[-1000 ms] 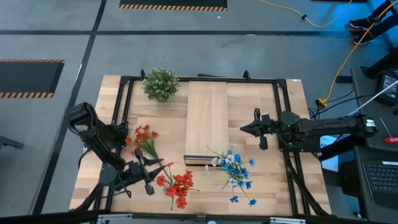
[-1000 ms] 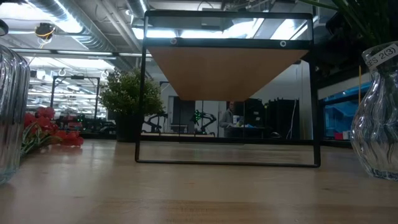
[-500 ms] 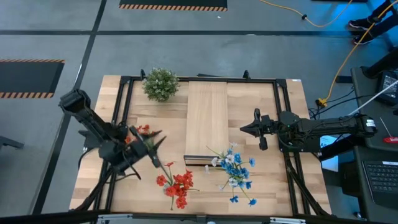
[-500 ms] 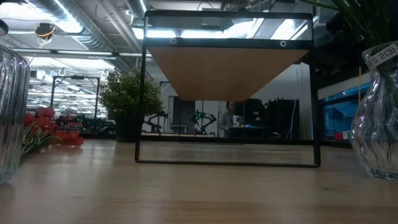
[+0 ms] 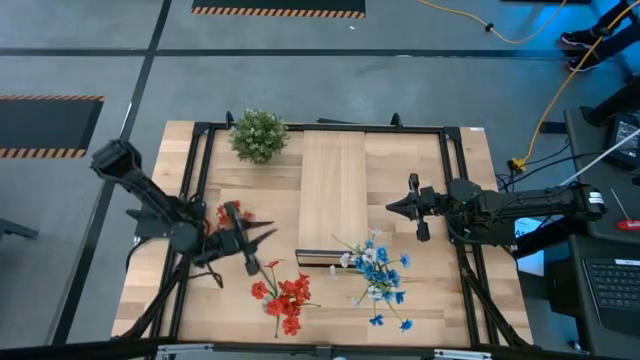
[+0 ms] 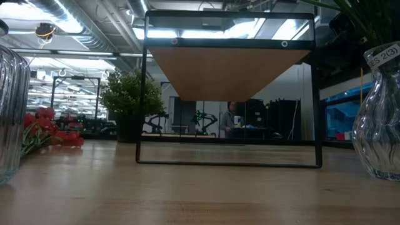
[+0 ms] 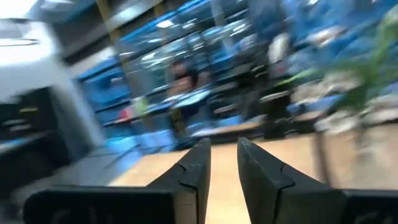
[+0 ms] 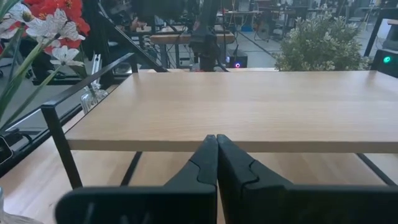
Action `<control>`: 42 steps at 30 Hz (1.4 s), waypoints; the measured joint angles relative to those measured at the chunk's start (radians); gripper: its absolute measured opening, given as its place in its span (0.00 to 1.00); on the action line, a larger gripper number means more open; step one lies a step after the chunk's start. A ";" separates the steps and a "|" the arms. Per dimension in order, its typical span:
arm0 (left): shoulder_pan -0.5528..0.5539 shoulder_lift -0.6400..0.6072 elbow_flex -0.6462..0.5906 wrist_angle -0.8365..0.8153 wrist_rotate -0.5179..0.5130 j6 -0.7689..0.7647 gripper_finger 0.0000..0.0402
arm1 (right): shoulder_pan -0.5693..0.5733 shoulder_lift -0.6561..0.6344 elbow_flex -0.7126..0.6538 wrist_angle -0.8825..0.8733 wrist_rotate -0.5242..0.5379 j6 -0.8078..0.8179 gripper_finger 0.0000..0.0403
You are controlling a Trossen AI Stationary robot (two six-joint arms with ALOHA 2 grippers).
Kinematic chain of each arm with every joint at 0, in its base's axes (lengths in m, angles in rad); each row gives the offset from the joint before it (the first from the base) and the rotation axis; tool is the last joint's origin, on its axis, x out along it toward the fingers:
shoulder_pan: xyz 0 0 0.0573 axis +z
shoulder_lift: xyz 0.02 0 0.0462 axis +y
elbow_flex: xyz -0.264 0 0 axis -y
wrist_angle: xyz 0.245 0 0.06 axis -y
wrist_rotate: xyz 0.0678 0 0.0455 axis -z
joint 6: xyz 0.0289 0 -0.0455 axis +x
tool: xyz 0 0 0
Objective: Pick and place flowers into a vace then onto a shelf
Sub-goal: Put the orange flowers into the left transparent flower vase
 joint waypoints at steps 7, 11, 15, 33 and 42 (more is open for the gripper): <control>0.101 -0.101 0.056 -0.225 0.163 -0.133 0.12 | 0.000 0.000 0.000 0.001 0.000 0.005 0.00; 0.206 -0.203 0.093 -0.533 0.436 -0.346 0.07 | 0.000 0.000 0.000 0.001 0.000 0.005 0.00; 0.311 -0.264 0.102 -0.610 0.596 -0.492 0.01 | 0.000 0.000 0.000 0.001 0.000 0.006 0.00; 0.057 -0.047 0.615 -1.404 0.044 -0.967 0.00 | 0.000 0.000 0.000 -0.021 -0.001 0.087 0.00; 0.036 0.189 0.884 -1.922 0.243 -1.525 0.00 | 0.000 0.000 0.000 -0.010 -0.050 0.132 0.00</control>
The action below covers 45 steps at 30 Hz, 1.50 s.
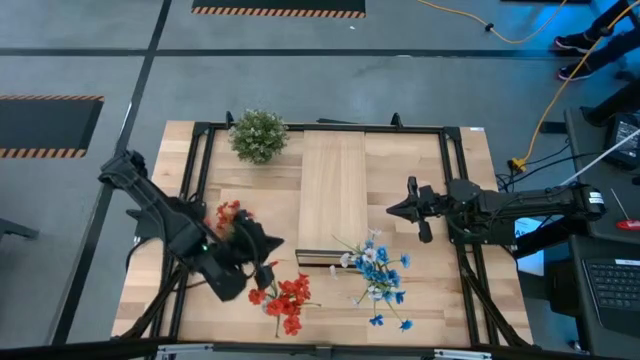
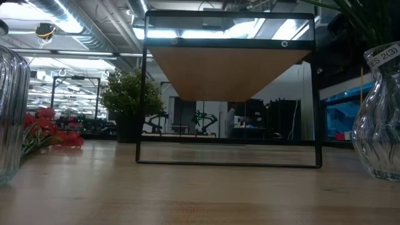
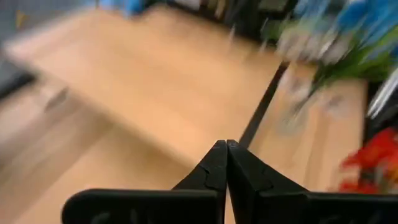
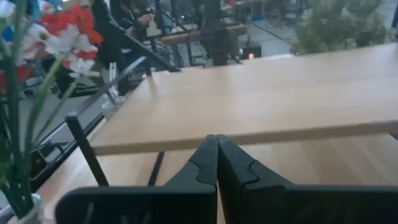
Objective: Pick and place flowers into a vace then onto a shelf
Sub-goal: Put the orange flowers into the left transparent flower vase
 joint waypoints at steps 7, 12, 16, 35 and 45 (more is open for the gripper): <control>0.011 0.100 0.149 -0.440 0.143 -0.533 0.00 | 0.000 0.000 0.000 0.024 -0.004 -0.015 0.00; 0.022 0.133 0.166 -0.503 0.281 -0.785 0.00 | 0.000 0.000 0.000 0.020 -0.005 -0.021 0.00; 0.031 0.159 0.166 -0.591 0.437 -0.954 0.01 | 0.000 0.000 0.000 0.020 -0.004 -0.025 0.00; 0.070 0.158 0.165 -0.704 0.538 -1.315 0.09 | 0.000 0.000 0.000 0.020 -0.004 -0.076 0.00; 0.110 0.151 0.165 -0.704 0.493 -1.277 0.22 | 0.000 0.000 0.000 0.020 -0.004 -0.053 0.00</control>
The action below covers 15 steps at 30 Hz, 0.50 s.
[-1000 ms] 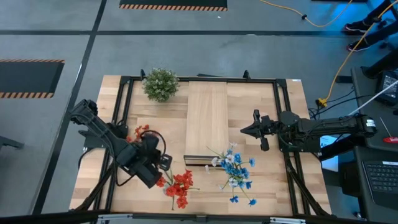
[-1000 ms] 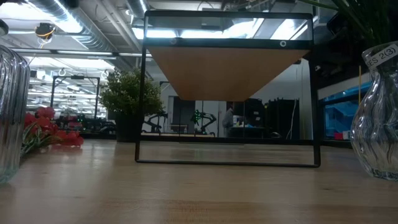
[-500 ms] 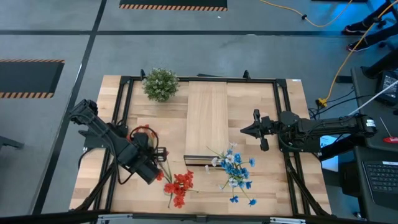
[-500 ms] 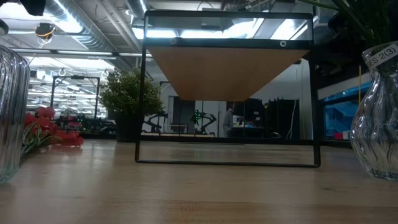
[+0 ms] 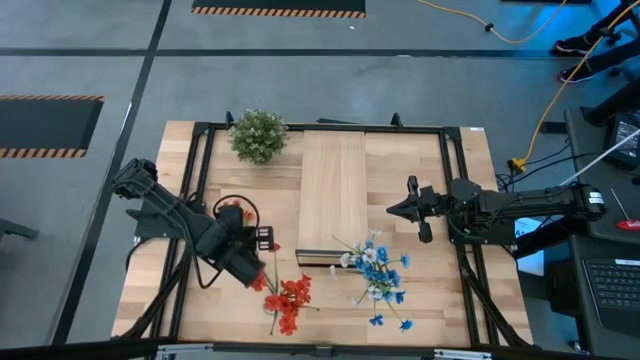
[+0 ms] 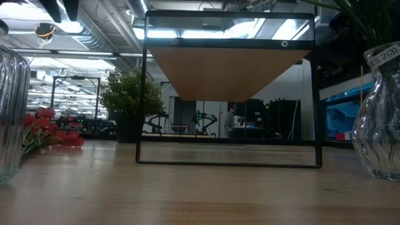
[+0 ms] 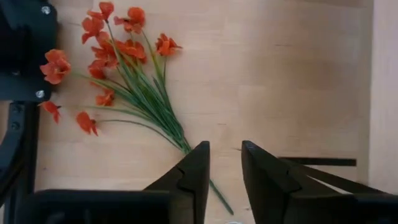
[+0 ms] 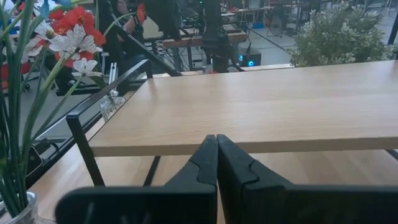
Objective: Pick and place flowers into a vace then onto a shelf
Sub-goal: Put the orange flowers into the left transparent flower vase
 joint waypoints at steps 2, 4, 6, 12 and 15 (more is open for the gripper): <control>0.002 0.000 0.000 0.000 0.014 -0.001 0.25 | 0.000 0.000 0.000 0.000 0.000 0.000 0.00; 0.001 0.000 0.000 0.000 0.037 -0.003 0.28 | 0.000 0.000 0.000 0.000 0.000 0.000 0.00; 0.000 0.000 0.000 0.000 0.063 -0.005 0.32 | 0.000 0.000 0.000 0.000 0.000 0.000 0.00; 0.001 0.006 -0.029 0.001 0.083 -0.059 0.40 | 0.000 0.000 0.000 0.000 0.000 0.000 0.00; 0.001 0.013 -0.088 0.000 0.105 -0.099 0.43 | 0.000 0.000 0.000 0.000 0.000 0.000 0.00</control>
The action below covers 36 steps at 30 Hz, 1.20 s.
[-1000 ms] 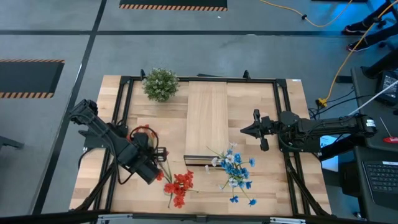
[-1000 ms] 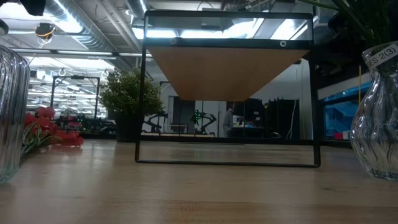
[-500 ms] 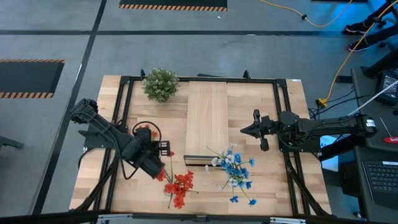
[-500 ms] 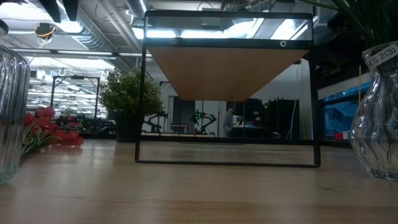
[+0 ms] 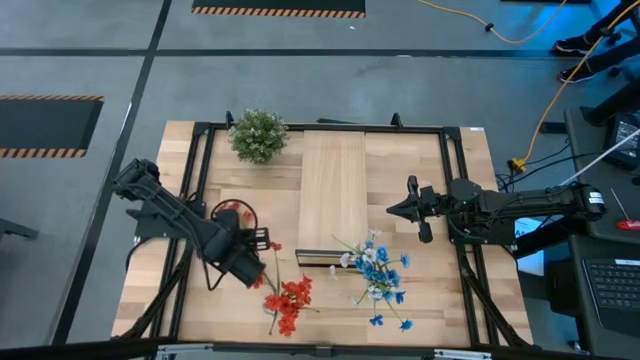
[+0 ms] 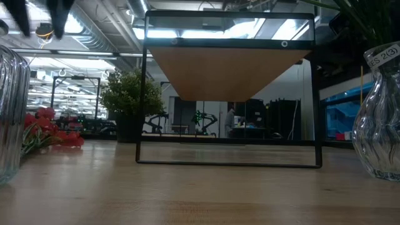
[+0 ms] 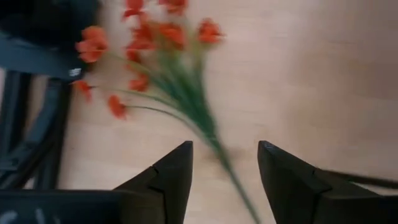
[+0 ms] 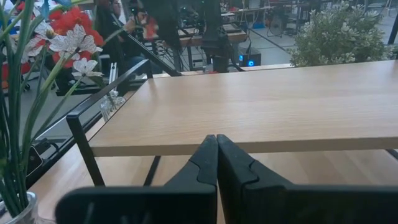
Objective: Pick and place flowers into a vace then onto a shelf
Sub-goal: Put the orange flowers into the left transparent flower vase
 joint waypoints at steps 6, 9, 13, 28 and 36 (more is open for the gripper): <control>-0.001 0.007 -0.109 0.108 0.024 -0.034 0.45 | 0.000 0.000 0.000 0.000 0.000 0.000 0.00; 0.004 0.012 -0.148 0.164 -0.053 -0.022 0.44 | 0.000 0.000 0.000 0.000 0.000 0.000 0.00; 0.004 0.011 -0.191 0.179 -0.052 -0.027 0.44 | 0.000 0.000 0.000 0.000 0.000 0.000 0.00; -0.017 0.131 -0.289 0.420 0.079 -0.065 0.44 | 0.000 0.000 0.000 0.000 0.001 0.000 0.00; -0.015 0.188 -0.289 0.439 0.104 -0.070 0.44 | 0.000 0.000 0.000 0.000 0.001 0.000 0.00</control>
